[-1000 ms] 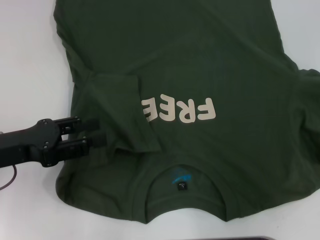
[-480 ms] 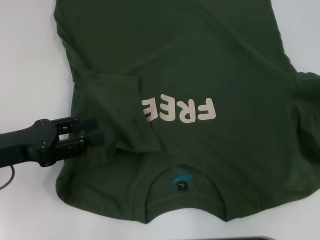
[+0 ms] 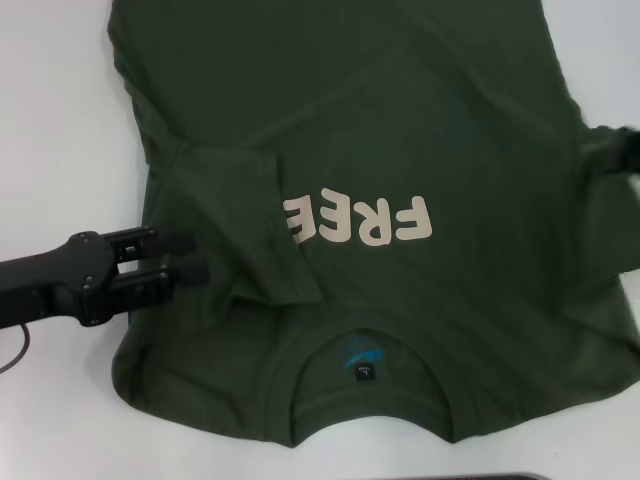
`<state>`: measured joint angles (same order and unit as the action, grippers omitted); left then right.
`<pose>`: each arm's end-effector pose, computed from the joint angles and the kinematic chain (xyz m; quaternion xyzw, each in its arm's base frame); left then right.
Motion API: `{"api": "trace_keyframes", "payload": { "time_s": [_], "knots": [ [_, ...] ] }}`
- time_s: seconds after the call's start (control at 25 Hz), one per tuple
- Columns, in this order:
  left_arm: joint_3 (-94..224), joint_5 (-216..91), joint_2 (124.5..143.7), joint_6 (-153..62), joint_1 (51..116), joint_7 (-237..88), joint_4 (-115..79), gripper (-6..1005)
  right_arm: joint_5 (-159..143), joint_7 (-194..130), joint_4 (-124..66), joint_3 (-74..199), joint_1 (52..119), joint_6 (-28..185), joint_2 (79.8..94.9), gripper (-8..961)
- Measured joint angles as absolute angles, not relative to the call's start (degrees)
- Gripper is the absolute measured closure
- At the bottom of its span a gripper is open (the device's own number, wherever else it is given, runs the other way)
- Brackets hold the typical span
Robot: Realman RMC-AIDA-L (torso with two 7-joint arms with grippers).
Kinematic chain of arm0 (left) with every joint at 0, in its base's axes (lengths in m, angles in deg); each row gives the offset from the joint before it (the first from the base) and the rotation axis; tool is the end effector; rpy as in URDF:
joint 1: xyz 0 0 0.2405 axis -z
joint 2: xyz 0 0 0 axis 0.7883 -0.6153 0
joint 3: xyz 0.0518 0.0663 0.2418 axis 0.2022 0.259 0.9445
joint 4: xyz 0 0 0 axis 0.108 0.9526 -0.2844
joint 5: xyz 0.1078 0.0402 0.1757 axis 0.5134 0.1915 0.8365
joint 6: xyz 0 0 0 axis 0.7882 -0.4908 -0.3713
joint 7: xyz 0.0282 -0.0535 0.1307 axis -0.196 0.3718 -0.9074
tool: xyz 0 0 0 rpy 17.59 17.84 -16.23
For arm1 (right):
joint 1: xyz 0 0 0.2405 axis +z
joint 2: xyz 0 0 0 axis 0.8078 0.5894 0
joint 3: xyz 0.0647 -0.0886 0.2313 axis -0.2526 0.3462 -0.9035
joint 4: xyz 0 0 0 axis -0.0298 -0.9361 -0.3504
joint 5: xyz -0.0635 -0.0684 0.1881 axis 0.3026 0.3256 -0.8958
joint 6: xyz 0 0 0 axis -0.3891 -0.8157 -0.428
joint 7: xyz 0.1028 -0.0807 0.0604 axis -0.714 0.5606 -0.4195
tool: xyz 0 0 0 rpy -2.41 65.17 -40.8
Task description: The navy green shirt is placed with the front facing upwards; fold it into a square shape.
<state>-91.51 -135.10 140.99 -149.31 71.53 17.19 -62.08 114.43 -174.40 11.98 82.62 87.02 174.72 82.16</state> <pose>-0.2871 0.2412 0.0180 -0.8752 -0.3533 -0.3297 0.0202 0.3012 0.3243 0.1029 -0.7194 0.6811 0.1295 0.0413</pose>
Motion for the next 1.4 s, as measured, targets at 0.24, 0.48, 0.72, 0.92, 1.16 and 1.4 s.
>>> {"api": "trace_keyframes", "payload": {
  "time_s": [0.24, 0.48, 0.72, 0.92, 1.16, 1.4],
  "knots": [
    [-92.4, -135.1, 141.07, -149.4, 71.5, 17.2, -62.1, 390, 114.5, -173.6, 8.3, 85.7, 89.2, 171.1, 83.42, 940],
    [-92.6, -135.1, 141.08, -149.4, 71.4, 17.2, -62.2, 390, 114.5, -173.5, 4.6, 86.8, 90.9, 167.6, 83.63, 939],
    [-94.0, -135.1, 141.08, -149.6, 71.5, 17.2, -62.3, 391, 114.5, -173.9, 2.5, 88.2, 91.1, 164.6, 83.71, 940],
    [-96.3, -135.1, 140.77, -149.3, 71.7, 18.5, -62.3, 391, 114.3, -173.9, 2.3, 87.8, 91.2, 164.2, 83.77, 859],
    [-97.6, -135.2, 140.48, -149.3, 71.6, 19.5, -62.2, 390, 112.3, -172.5, 2.3, 87.6, 92.2, 163.9, 84.23, 596],
    [-97.8, -135.2, 140.37, -149.5, 71.6, 20.4, -62.4, 391, 112.1, -172.1, 5.4, 87.8, 91.7, 163.7, 82.94, 400]
  ]
}}
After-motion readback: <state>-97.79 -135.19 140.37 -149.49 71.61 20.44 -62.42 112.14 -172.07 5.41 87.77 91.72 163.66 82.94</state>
